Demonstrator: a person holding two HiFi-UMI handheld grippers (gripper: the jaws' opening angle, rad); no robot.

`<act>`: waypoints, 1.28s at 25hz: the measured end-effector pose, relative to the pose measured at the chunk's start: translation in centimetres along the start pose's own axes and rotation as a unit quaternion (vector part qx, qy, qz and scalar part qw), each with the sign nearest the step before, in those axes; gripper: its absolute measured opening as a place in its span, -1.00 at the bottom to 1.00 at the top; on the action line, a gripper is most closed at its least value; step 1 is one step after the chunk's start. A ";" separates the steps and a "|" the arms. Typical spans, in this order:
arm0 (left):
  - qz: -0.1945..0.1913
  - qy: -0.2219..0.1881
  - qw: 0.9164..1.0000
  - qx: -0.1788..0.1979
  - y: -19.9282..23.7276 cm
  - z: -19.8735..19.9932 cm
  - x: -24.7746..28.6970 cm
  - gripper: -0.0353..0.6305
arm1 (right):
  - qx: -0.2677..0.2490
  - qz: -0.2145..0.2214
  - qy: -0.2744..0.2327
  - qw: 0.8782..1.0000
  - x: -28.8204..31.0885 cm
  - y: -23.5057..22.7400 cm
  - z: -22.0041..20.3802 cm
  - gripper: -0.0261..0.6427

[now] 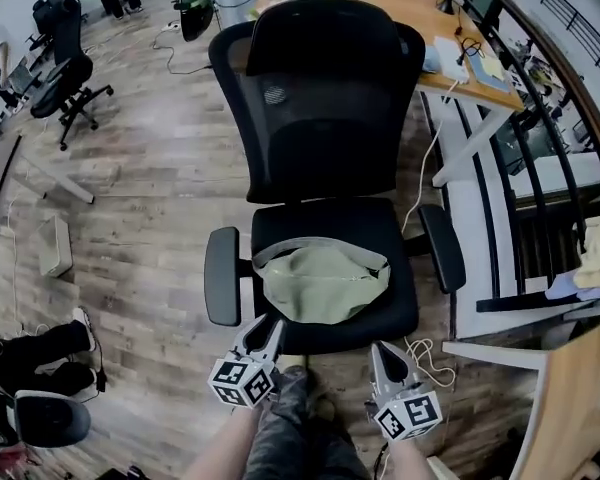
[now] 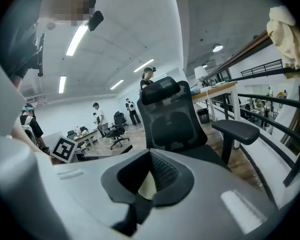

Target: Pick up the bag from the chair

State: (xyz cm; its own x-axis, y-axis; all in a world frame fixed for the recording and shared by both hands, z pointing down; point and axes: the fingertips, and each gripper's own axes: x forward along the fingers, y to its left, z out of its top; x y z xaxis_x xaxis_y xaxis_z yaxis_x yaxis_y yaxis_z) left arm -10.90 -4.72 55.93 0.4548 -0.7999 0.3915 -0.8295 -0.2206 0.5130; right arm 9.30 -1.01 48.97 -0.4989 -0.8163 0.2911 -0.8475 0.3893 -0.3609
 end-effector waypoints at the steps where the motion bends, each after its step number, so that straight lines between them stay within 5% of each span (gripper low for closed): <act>1: 0.000 0.008 1.000 -0.012 0.8 -0.4 1.0 -0.62 | 0.005 -0.004 0.003 1.000 0.7 -0.3 -0.3 -0.90; 7: 0.011 0.059 0.997 -0.053 4.5 -2.8 5.8 -0.34 | 0.022 -0.025 0.028 0.999 3.7 -1.8 -2.1 -0.90; 15: 0.068 0.063 0.993 -0.077 7.3 -2.9 9.3 0.03 | 0.046 -0.066 0.040 0.996 5.5 -3.6 -3.6 -0.90; 19: 0.100 0.090 0.990 -0.045 7.6 -3.0 9.3 0.16 | 0.060 -0.080 0.033 0.994 6.0 -3.9 -4.1 -0.90; 23: 0.175 0.111 0.978 0.018 7.6 -2.5 8.4 0.23 | 0.069 -0.082 0.036 0.994 6.1 -4.1 -4.8 -0.90; 25: 0.197 0.110 0.974 0.010 8.2 -2.5 8.8 0.29 | 0.069 -0.080 0.038 0.994 6.1 -4.1 -5.0 -0.90; 32: 0.138 0.087 0.983 -0.085 10.6 -1.7 12.0 0.30 | 0.093 -0.085 0.059 0.990 6.5 -6.0 -7.3 -0.89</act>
State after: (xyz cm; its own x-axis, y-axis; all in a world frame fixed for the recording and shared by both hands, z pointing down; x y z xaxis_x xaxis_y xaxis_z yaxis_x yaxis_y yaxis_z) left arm -13.69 -15.76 67.37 0.2798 -0.7058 0.6509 -0.8701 0.1001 0.4825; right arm 9.88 -5.53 59.50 -0.3792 -0.8031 0.4596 -0.8787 0.1569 -0.4509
